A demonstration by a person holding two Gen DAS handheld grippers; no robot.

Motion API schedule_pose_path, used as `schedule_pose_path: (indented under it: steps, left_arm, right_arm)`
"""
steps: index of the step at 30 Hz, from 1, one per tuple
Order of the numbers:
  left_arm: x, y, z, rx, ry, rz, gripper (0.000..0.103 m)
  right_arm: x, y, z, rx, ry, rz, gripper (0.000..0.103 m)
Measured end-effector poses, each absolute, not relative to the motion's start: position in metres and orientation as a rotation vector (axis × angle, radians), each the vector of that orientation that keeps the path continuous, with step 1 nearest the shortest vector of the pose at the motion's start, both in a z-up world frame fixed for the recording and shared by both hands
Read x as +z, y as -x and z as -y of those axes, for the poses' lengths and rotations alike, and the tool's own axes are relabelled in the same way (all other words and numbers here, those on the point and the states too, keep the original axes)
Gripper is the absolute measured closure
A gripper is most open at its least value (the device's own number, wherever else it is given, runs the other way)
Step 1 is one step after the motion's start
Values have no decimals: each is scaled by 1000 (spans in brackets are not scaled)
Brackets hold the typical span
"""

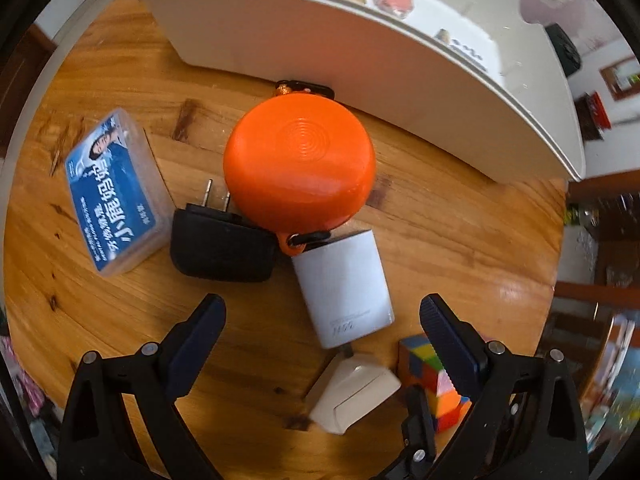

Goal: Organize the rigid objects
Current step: 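Grasp the white charger with the left gripper while the right gripper grasps the Rubik's cube, then carry the charger and cube over the white bin and release them inside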

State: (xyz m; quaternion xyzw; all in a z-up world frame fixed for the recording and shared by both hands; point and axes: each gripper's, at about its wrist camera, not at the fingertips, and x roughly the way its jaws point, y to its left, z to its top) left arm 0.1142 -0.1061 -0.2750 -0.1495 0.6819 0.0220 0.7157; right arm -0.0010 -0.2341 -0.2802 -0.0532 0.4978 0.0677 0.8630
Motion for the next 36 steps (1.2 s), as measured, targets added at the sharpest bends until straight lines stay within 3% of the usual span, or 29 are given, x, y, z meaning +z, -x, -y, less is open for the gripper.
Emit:
schedule_pose_path:
  steps: [4,6,11,12,25,36]
  left_arm:
    - [-283,-117,110,130,346,-1529,6]
    - [-286,-117,112,181,326,-1537,22]
    - [-295,-114,118,202,338,-1551,41]
    - [-296,-114,119,198,337,-1548,51]
    - [-296,-84,92,87,258,-1551,52]
    - [-225,-49,52,-127,122,-1476,52]
  right_arm:
    - [-280,2,236,148,92,-1039,42]
    - [-280,4,234,149,96,-1039,42]
    - [-281,7,233,156,104,-1044,42]
    - [-280,7,234,158,103,-1046,43]
    - [-267,13,242,155,58,-1050,46]
    - [-216,24,233,149,73,-974,46]
